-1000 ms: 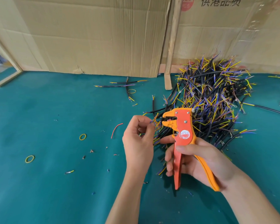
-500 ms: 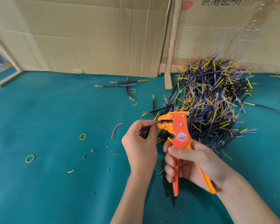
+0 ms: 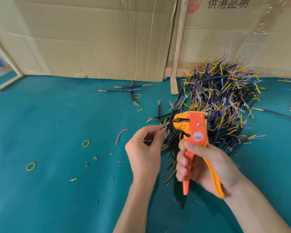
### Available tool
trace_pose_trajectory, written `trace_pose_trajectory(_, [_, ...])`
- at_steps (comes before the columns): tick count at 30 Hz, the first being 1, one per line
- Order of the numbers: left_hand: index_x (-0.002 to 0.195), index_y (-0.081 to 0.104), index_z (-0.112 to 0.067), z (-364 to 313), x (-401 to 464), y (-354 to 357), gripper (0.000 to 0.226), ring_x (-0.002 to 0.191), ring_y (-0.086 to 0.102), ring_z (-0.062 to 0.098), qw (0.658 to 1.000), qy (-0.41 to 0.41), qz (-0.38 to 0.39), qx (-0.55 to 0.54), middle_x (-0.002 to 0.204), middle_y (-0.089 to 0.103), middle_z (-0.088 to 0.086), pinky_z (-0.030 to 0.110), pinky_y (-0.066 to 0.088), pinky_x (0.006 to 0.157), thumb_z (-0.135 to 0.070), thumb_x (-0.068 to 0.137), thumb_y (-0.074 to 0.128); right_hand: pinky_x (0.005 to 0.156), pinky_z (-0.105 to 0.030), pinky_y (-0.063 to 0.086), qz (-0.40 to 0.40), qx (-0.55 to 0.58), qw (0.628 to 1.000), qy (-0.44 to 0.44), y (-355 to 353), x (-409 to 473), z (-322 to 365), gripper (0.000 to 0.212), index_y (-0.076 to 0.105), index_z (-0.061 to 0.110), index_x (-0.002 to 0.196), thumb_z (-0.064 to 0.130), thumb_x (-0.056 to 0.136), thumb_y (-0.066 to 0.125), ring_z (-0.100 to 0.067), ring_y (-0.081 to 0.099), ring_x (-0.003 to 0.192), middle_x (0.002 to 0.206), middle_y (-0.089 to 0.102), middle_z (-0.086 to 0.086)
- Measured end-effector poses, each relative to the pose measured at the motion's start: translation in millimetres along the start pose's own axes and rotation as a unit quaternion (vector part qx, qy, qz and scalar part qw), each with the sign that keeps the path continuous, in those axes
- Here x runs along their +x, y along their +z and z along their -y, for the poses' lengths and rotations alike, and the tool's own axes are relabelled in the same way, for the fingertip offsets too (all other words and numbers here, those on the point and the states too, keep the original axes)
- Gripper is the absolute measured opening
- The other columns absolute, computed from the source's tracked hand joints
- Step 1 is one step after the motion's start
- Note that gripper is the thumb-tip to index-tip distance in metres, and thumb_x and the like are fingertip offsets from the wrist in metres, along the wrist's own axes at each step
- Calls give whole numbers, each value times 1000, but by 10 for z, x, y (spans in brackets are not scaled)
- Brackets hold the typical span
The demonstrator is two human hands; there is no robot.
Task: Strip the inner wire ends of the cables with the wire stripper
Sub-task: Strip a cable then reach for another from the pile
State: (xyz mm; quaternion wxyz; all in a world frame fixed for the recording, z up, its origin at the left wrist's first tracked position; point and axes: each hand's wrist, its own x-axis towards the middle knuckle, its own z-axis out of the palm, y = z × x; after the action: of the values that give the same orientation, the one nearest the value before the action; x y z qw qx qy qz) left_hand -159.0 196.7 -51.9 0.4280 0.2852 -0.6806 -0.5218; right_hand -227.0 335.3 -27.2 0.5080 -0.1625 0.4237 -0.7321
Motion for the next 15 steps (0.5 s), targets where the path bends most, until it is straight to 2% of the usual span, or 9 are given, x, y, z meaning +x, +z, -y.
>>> trace_pose_trajectory(4, [83,73,-19,5,10,1,14,65,59,1,1000,-5,16,-7,70,67,-12,10,43,65,-7,90,70,65,-48,55,1,-22,1000,-13,-80,-39,83,52,60,6,99,21,64,95,-37,59,67,79,56,-22])
trace_pose_trajectory(8, [85,72,-19,30,23,-4,15,65,55,1,999,19,34,11,72,65,-10,13,42,66,-7,92,68,67,-50,55,6,-37,999,7,-95,-38,79,51,61,4,99,20,64,94,-38,60,68,79,57,-23])
trace_pose_trajectory(12, [80,70,-25,37,39,-15,21,66,53,8,998,2,50,-47,70,66,-3,20,45,65,-8,92,68,69,-50,56,22,-74,997,12,-53,-53,87,50,62,3,100,22,66,93,-39,61,70,81,58,-25])
trace_pose_trajectory(15, [82,71,-28,66,43,-13,18,64,52,8,997,-8,53,-58,69,66,-7,21,45,64,-12,91,69,69,-50,56,17,-74,997,-1,-52,-60,102,52,61,3,101,23,66,94,-39,60,70,82,58,-24])
